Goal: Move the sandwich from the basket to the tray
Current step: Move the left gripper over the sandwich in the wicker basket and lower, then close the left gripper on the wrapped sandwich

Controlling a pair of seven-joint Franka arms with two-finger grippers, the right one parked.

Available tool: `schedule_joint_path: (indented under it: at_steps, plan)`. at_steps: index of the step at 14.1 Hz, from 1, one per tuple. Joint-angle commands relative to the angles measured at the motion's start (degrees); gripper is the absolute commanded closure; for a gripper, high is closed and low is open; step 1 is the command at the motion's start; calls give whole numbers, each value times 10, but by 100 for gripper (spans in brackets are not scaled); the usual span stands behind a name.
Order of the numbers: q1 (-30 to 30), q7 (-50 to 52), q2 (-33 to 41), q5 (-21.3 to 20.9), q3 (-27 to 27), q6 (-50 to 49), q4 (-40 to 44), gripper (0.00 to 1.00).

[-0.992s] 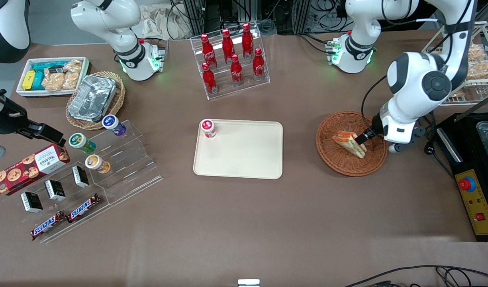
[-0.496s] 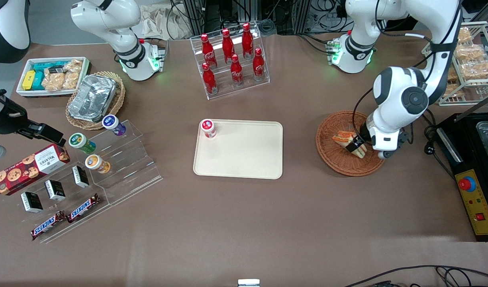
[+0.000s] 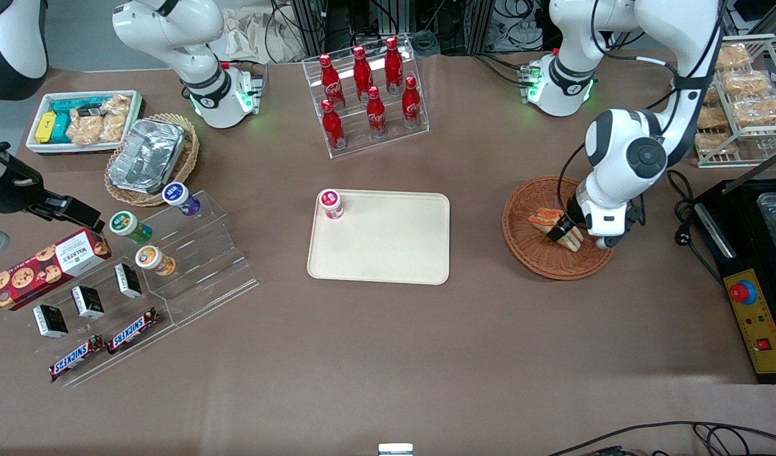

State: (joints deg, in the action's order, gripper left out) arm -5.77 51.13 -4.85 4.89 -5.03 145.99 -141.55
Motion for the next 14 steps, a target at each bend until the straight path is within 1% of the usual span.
schedule_joint_path:
  at_steps: [1, 2, 3, 4, 6, 7, 8, 9, 12, 13, 14]
  plan:
    - [-6, 10, 28, 7, 1, 39, -43, 2]
    - [-6, 10, 29, 7, 1, 49, -49, 6]
    - [-6, 10, 30, 8, 1, 53, -51, 13]
    - [-6, 12, 30, 8, 1, 53, -51, 25]
    - [-6, 30, 28, 8, 0, 57, -51, 59]
    - [-6, 31, 28, 8, 0, 57, -51, 72]
    - [-6, 31, 29, 8, 1, 56, -50, 87]
    - [-6, 30, 28, 8, 0, 53, -45, 100]
    - [-6, 33, 31, 7, -8, 34, -22, 100]
    - [-6, 32, 34, 3, -8, 1, -2, 100]
    - [-6, 32, 33, -1, -8, -56, 35, 100]
